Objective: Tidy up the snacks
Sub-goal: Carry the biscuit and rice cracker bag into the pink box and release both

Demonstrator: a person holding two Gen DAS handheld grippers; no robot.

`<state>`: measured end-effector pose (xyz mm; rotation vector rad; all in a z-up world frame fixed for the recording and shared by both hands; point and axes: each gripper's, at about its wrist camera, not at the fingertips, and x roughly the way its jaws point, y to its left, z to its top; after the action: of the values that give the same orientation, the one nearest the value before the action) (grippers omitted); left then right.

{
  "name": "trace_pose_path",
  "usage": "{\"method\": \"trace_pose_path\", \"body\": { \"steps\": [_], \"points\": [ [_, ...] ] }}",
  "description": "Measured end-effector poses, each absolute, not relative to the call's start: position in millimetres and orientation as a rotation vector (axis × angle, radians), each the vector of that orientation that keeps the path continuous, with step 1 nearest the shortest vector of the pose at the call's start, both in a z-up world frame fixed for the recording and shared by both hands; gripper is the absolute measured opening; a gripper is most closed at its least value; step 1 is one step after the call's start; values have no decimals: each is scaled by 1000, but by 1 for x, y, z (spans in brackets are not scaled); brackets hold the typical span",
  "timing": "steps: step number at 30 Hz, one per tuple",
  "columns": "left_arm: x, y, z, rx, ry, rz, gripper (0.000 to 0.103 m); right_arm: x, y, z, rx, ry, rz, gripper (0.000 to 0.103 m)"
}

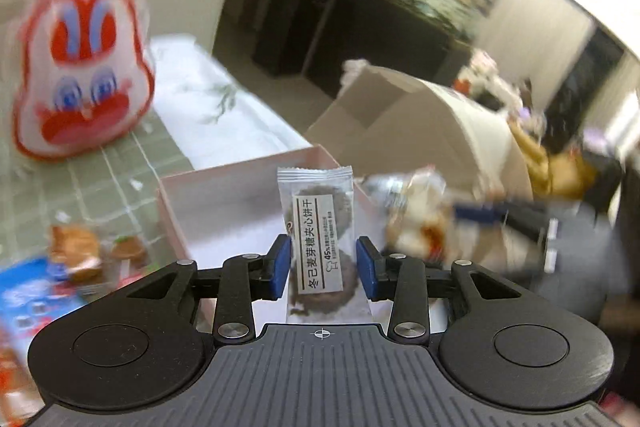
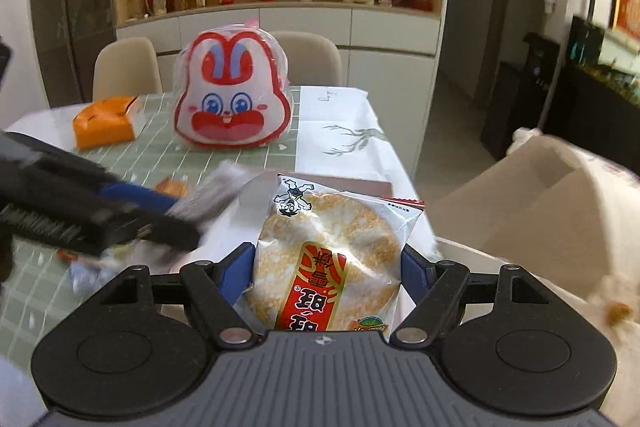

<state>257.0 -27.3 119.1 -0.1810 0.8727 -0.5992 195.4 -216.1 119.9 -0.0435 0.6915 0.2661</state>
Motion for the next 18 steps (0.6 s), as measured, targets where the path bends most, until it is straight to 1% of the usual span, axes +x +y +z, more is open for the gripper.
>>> {"method": "trace_pose_path", "body": {
  "steps": [1,2,5,7,9,14,18],
  "points": [
    [277,-29,109,-236,919,-577,45,208,-215,114,-36,714,277,77],
    [291,-31,99,-258,947,-533,45,222,-212,105,-44,742,277,77],
    [296,-31,90,-249,916,-454,45,241,-207,86,-60,801,226,77],
    [284,-24,93,-298,880,-480,45,235,-214,87,-7,798,234,77],
    [270,-12,98,-290,851,-479,45,224,-220,87,38,803,276,78],
    [233,35,102,-212,773,-347,45,191,-216,85,-4,771,269,78],
    [205,67,93,-199,785,-298,45,160,-202,84,-25,752,297,78]
  ]
}}
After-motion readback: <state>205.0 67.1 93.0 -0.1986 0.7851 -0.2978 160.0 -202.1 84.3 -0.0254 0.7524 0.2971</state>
